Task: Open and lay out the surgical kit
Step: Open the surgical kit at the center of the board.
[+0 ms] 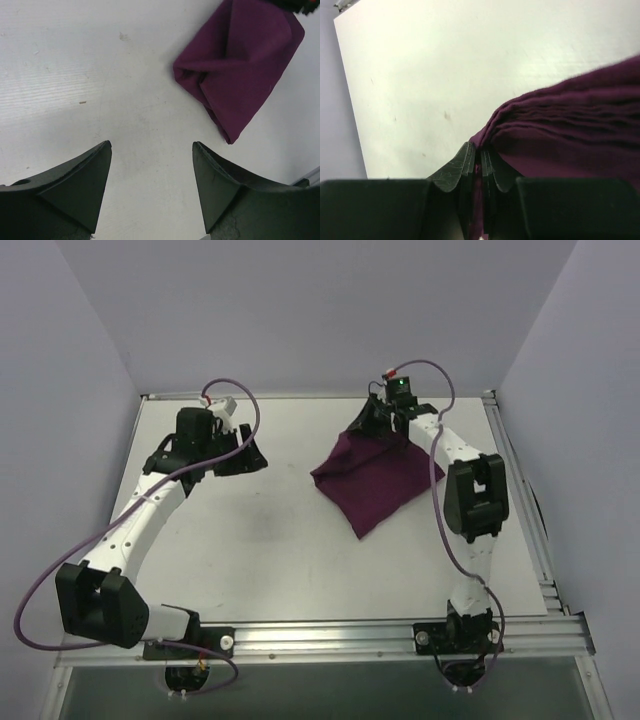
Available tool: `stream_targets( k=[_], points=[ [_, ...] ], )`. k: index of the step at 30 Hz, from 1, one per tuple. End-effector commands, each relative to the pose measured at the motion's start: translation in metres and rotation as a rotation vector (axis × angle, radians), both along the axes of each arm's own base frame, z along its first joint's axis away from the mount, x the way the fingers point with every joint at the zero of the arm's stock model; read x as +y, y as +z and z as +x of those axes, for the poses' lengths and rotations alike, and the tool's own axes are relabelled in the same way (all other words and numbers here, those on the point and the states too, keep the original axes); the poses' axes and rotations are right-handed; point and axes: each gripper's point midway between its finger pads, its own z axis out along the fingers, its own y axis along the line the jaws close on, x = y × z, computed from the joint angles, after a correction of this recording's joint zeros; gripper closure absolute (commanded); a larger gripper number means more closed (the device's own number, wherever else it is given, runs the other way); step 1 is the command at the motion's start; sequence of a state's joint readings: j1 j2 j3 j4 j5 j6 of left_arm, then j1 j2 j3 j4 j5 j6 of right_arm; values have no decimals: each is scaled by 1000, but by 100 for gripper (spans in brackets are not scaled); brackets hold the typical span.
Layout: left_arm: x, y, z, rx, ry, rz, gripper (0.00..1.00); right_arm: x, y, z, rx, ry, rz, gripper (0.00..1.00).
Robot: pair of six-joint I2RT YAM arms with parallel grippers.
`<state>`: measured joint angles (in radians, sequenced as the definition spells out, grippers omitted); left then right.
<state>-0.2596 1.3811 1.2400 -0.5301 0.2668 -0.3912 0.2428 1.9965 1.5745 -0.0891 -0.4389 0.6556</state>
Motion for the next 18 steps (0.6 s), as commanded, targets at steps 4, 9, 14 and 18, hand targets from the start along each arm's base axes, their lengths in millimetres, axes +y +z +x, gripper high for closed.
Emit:
stream_targets(
  k=[4, 9, 14, 18],
  points=[
    [-4, 12, -28, -34, -38, -4, 26, 39, 14, 84, -121, -10, 31, 100],
    [9, 8, -34, -29, 3, 43, 22, 68, 9, 116, -167, 29, 110, 44],
    [20, 5, -28, -12, 54, 122, 15, 51, 31, 107, -162, 1, -7, 29],
    [19, 13, -23, -4, 57, 123, 16, 8, 39, 70, -86, -87, -223, 33]
  ],
)
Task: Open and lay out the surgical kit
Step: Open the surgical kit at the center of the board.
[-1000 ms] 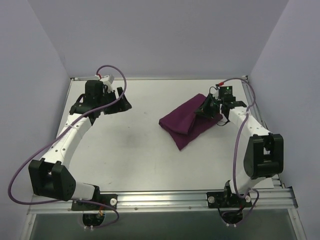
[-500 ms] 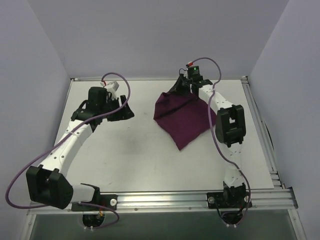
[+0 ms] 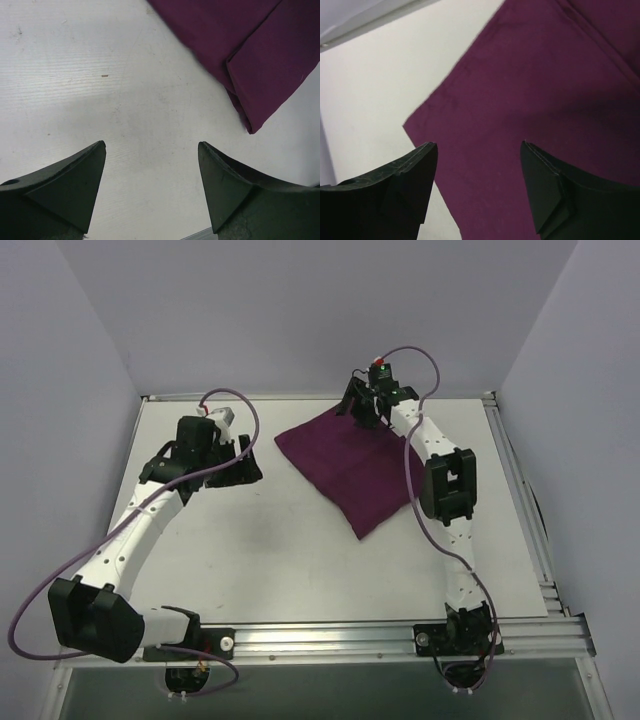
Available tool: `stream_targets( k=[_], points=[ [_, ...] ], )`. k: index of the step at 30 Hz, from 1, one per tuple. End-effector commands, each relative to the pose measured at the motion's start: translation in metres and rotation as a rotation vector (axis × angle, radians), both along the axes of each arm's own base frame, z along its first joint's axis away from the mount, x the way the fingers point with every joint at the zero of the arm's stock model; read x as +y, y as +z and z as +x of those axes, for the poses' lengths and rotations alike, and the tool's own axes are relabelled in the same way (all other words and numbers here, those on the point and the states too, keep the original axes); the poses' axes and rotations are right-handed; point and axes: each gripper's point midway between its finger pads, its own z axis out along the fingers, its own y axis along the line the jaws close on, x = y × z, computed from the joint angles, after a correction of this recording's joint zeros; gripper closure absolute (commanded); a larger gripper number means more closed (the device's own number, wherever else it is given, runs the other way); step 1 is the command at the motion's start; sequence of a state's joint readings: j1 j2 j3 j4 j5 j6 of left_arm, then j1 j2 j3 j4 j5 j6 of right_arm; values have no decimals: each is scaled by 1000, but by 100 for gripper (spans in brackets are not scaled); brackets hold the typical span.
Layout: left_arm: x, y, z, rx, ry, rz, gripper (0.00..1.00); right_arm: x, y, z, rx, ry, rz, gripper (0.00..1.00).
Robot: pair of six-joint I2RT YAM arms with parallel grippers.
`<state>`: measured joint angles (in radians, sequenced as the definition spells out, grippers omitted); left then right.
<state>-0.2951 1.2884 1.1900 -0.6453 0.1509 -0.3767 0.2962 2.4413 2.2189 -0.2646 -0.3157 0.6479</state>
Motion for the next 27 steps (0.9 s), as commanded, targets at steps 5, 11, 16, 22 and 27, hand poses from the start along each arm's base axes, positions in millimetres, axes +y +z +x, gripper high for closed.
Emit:
stream_targets(
  k=[5, 11, 16, 22, 27],
  points=[
    [-1, 33, 2, 13, 72, -23, 22, -26, 46, -79, 73, 4, -343, 40],
    [-7, 26, -9, 54, 45, -42, 23, 20, 51, -130, 18, 128, -447, 38],
    [-2, 11, -17, 112, 29, 8, 26, 42, 40, -166, 48, 219, -581, 33],
    [-10, 23, -21, 34, -4, -61, 26, 46, 26, -177, 40, 211, -713, 35],
    [-13, 28, -24, 8, -24, -84, 26, 44, 19, -183, 40, 216, -829, 41]
  ],
)
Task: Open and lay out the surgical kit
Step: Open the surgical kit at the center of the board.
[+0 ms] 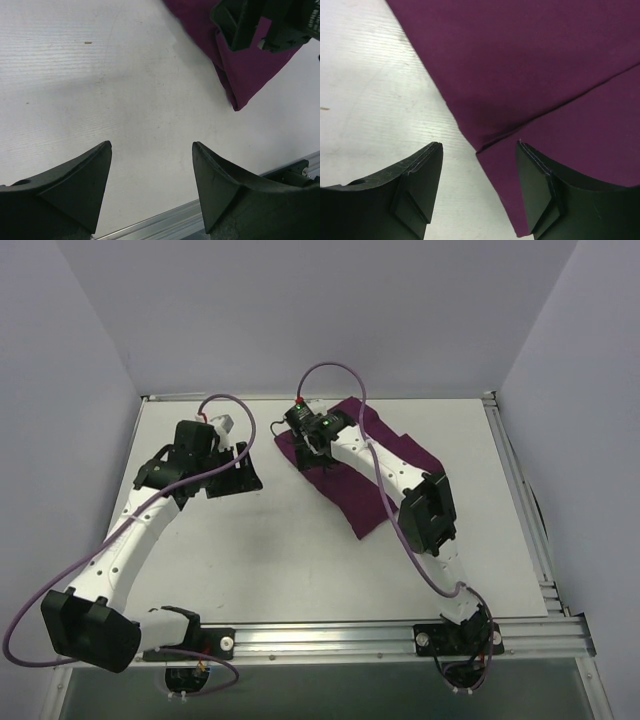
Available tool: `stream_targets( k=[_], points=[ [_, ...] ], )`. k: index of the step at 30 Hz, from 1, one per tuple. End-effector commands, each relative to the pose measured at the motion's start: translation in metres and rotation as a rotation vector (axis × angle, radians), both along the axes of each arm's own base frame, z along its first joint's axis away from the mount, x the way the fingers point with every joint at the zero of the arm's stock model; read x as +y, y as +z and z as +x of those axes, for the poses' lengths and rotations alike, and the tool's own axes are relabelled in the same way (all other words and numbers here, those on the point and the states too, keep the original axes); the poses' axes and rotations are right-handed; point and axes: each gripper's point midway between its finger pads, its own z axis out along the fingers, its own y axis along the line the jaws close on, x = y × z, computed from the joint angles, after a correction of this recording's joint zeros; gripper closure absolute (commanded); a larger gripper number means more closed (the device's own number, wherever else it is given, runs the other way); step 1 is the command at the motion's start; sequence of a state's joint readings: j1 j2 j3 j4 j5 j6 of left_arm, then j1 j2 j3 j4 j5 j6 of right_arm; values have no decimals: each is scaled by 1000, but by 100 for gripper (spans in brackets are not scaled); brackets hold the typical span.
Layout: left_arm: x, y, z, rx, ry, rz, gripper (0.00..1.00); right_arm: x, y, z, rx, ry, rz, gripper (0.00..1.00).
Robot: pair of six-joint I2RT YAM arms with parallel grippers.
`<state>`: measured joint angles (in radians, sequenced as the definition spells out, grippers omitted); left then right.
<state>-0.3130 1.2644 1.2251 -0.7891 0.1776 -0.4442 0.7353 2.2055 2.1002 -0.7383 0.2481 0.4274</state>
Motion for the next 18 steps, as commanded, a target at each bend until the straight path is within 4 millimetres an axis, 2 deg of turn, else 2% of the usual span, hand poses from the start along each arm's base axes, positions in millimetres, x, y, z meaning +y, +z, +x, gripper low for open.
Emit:
stream_targets(
  k=[1, 7, 18],
  points=[
    [-8, 25, 5, -102, -31, -50, 26, -22, -4, -8, -6, -19, -174, 41],
    [-9, 28, 4, -116, -41, -58, 26, -24, -26, -20, 23, -13, -222, 43],
    [-10, 31, 4, -137, -60, -64, 26, -25, -53, -23, 64, -44, -252, 50]
  ],
)
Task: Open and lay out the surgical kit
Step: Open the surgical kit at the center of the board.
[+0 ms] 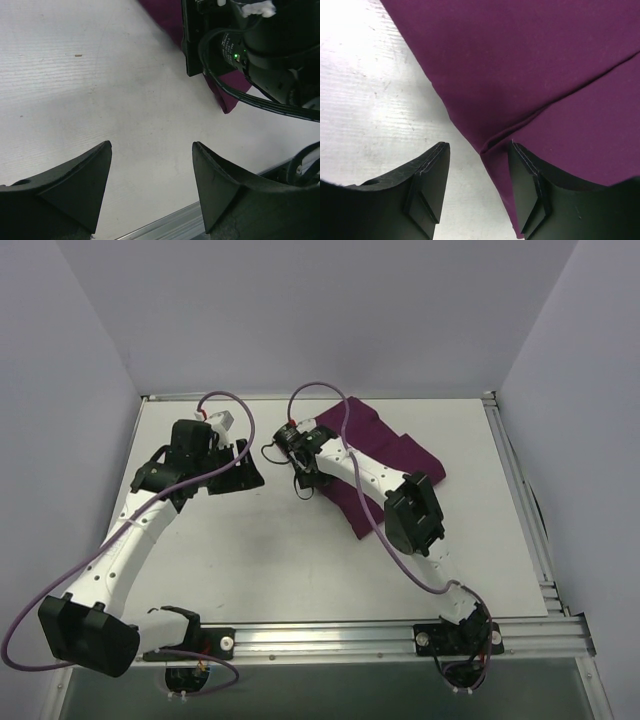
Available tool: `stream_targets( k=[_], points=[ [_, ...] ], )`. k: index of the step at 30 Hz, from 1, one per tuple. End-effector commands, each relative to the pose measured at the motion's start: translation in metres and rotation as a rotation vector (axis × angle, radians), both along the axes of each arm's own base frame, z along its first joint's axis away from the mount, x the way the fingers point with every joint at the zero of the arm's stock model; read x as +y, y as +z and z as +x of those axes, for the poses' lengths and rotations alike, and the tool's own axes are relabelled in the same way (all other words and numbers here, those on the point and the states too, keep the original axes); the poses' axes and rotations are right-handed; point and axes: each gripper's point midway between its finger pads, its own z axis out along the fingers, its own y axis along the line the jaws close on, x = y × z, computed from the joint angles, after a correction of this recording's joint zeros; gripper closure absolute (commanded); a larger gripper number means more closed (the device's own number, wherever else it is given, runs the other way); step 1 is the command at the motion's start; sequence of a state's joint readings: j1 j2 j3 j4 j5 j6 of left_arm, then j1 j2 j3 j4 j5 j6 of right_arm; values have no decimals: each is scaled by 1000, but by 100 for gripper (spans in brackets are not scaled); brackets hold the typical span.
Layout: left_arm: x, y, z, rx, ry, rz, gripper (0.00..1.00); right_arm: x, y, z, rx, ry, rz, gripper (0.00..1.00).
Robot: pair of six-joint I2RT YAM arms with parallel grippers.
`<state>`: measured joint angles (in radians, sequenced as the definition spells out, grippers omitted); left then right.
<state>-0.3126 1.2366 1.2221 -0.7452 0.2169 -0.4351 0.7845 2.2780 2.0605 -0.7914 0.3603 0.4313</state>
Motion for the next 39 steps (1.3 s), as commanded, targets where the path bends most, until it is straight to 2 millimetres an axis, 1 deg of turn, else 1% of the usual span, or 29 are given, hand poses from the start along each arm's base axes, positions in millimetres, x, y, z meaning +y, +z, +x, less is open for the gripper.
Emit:
stream_targets(
  k=[1, 4, 6, 9, 10, 11, 13, 15, 16, 17, 19, 20, 22, 23, 25, 26, 27, 28, 29, 30, 31, 32, 33, 34, 35, 36, 37, 38, 39],
  points=[
    [-3, 17, 1, -79, -28, -21, 26, -17, -7, -2, 2, -53, -75, 51],
    [-2, 15, -1, -77, -31, -17, 26, -21, -8, -2, -6, -68, -93, 54],
    [-2, 13, -2, -76, -34, -17, 26, -23, -8, -1, -20, -77, -106, 58],
    [-2, 14, -2, -85, -37, -20, 26, -27, -2, 1, -44, -98, -109, 72],
    [-2, 13, -2, -84, -38, -20, 26, -29, -1, 1, -51, -108, -112, 73],
    [-2, 13, -2, -84, -40, -20, 26, -29, 1, 1, -57, -112, -111, 79],
    [-4, 12, -2, -85, -47, -25, 25, -33, 6, 1, -66, -131, -115, 86],
    [-4, 13, -2, -86, -50, -27, 25, -35, 15, -3, -72, -143, -106, 96],
    [-5, 12, -1, -84, -52, -29, 25, -37, 18, -6, -72, -154, -104, 99],
    [-6, 13, -2, -83, -59, -32, 25, -38, 30, -8, -87, -177, -72, 100],
    [-7, 14, -2, -82, -64, -36, 25, -42, 38, -18, -75, -200, -39, 100],
    [-8, 15, -3, -82, -69, -42, 25, -50, 46, -28, -78, -233, -15, 100],
    [-9, 14, -4, -79, -76, -47, 25, -57, 52, -42, -74, -265, 23, 100],
    [-10, 14, -5, -80, -80, -50, 25, -70, 55, -57, -65, -281, 37, 100],
    [-10, 12, -7, -76, -85, -57, 25, -75, 52, -75, -43, -331, 91, 100],
    [-10, 11, -7, -77, -86, -59, 25, -82, 61, -85, -52, -359, 133, 100],
    [-10, 9, -8, -71, -91, -64, 25, -95, 42, -102, -21, -418, 121, 100],
    [-10, 8, -9, -72, -92, -65, 25, -102, 39, -112, -18, -444, 133, 100],
    [-11, 7, -8, -70, -94, -67, 25, -111, 52, -121, -54, -480, 184, 100],
    [-12, 5, -9, -65, -98, -73, 25, -125, 33, -139, -39, -557, 186, 100],
    [-12, 2, -10, -57, -101, -73, 25, -130, 32, -148, -43, -594, 224, 100],
    [-12, 0, -10, -55, -101, -74, 25, -132, 44, -159, -55, -630, 328, 100],
    [-13, -2, -10, -50, -105, -76, 25, -134, 41, -168, -49, -673, 381, 100],
    [-14, -6, -11, -39, -111, -81, 25, -147, 21, -188, -24, -773, 400, 100],
    [-15, -7, -10, -38, -113, -83, 25, -153, 31, -197, -39, -814, 485, 100],
    [-15, -9, -11, -31, -115, -84, 25, -170, 27, -213, -28, -878, 459, 100],
    [-15, -11, -11, -25, -119, -85, 25, -179, 21, -224, -32, -965, 480, 100],
    [-15, -12, -10, -23, -118, -83, 25, -183, 28, -232, -35, -984, 549, 100],
    [-16, -13, -10, -19, -121, -83, 25, -183, 25, -241, -6, -1004, 580, 100]
  ],
)
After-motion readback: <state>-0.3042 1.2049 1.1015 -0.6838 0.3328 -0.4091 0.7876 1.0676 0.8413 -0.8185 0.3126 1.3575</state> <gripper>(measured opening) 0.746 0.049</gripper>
